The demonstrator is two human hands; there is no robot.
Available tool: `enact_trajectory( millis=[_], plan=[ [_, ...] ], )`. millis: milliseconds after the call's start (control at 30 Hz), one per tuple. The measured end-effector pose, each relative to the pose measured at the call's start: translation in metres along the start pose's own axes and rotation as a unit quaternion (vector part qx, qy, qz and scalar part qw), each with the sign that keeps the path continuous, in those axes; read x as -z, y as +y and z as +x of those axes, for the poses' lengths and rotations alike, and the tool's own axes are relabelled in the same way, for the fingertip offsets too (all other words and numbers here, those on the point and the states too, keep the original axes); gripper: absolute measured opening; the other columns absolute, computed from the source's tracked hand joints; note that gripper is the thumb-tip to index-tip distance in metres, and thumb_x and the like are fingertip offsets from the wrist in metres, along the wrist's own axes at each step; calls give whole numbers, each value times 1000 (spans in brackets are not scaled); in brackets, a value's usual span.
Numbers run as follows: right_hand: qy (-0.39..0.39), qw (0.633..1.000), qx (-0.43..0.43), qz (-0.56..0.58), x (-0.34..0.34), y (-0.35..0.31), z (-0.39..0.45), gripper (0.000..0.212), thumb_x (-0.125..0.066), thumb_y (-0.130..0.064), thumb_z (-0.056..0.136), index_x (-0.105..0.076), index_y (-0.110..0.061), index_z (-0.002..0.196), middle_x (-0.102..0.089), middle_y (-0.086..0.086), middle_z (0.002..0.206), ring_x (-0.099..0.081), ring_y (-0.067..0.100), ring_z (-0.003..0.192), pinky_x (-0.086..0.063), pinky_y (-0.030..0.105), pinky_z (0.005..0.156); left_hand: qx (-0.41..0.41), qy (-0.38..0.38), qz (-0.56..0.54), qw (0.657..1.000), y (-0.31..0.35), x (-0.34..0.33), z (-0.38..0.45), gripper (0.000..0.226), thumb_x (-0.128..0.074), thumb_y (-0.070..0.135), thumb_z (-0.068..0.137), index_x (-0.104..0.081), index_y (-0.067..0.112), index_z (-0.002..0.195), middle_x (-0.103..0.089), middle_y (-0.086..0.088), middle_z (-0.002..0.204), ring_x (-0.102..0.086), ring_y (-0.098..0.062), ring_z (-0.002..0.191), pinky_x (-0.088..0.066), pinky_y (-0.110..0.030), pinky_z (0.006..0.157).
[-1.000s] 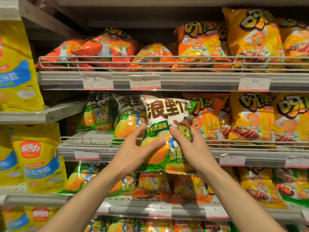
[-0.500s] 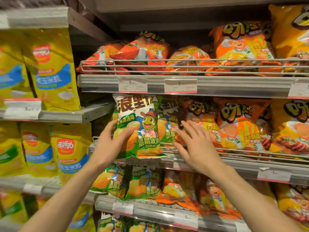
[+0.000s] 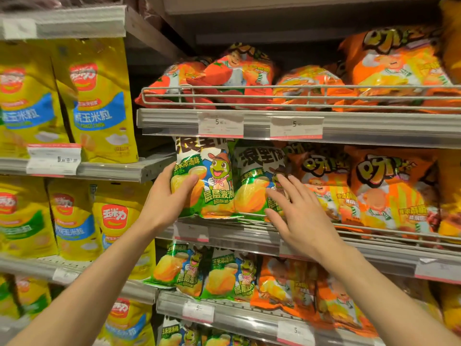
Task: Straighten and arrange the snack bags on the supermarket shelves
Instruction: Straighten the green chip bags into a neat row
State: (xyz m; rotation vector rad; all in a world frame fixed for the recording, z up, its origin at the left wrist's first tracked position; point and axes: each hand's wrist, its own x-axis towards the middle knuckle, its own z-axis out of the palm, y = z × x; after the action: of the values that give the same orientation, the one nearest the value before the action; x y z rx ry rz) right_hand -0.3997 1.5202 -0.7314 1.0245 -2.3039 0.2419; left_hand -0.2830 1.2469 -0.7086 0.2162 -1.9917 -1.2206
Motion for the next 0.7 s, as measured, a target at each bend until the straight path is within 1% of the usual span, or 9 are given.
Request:
enact_trajectory(
  millis=[67,100,200,267,333,433,500,600,700],
  plan=[
    [-40,999,4,-17,-7,-6,8,60,-26,-55,107,-25,-30,162,-6,8,172,-5,34,158,-5,45,127,2,17,11,1000,-2,1,8,54,-63,49,96,-46,27,142,-69,4,125,-72,-12,105,-59,-44,93],
    [-55,998,3,-29,-11,-8,11,61,-21,-55,107,-16,-31,164,0,7,173,-1,34,158,-2,45,127,2,23,28,999,-4,1,13,56,-62,48,97,-43,25,145,-67,2,128,-70,-16,108,-58,-47,96],
    [-77,996,-6,-38,-12,-11,15,64,-15,-58,105,-7,-33,164,3,6,173,1,35,158,-4,45,127,12,6,76,997,-8,-1,28,63,-56,51,99,-37,22,151,-65,-3,132,-68,-22,113,-55,-50,98],
    [-81,996,-18,-32,-11,-11,14,66,-14,-61,104,-6,-34,164,4,4,173,1,35,158,-8,45,127,15,-11,99,995,-11,-3,38,68,-52,54,99,-31,20,154,-64,-6,136,-67,-24,115,-55,-51,99],
    [-76,996,-41,-18,-9,-12,12,66,-19,-61,104,-12,-32,164,-1,7,173,-4,36,158,-12,45,126,7,-13,118,993,-14,-4,46,71,-51,55,100,-27,19,157,-60,-7,142,-64,-25,121,-53,-52,102],
    [-32,995,-93,27,-4,-16,14,69,-33,-59,103,-23,-22,161,-18,13,168,-26,34,152,-32,42,119,-4,-12,153,988,-26,-9,49,70,-48,54,101,-24,21,158,-52,-7,150,-58,-23,128,-49,-51,107],
    [-25,992,-116,42,-2,-18,22,76,-42,-61,101,-20,-20,161,-29,14,160,-42,33,142,-45,41,105,0,-30,204,979,-36,-14,46,67,-44,55,103,-24,23,158,-50,-5,152,-56,-23,130,-47,-48,108],
    [-39,990,-130,40,-4,-19,34,81,-50,-65,96,-22,-20,158,-40,13,149,-53,33,128,-50,38,91,-8,-56,252,966,-46,-16,46,63,-41,52,105,-24,23,159,-48,-3,154,-52,-22,133,-42,-46,108],
    [-17,987,-156,45,-8,-23,37,83,-56,-66,93,-29,-19,155,-38,14,152,-54,33,128,-51,39,94,-6,-74,251,965,-49,-10,55,59,-40,45,107,-25,20,159,-45,-7,154,-50,-19,130,-39,-41,108]
  ],
)
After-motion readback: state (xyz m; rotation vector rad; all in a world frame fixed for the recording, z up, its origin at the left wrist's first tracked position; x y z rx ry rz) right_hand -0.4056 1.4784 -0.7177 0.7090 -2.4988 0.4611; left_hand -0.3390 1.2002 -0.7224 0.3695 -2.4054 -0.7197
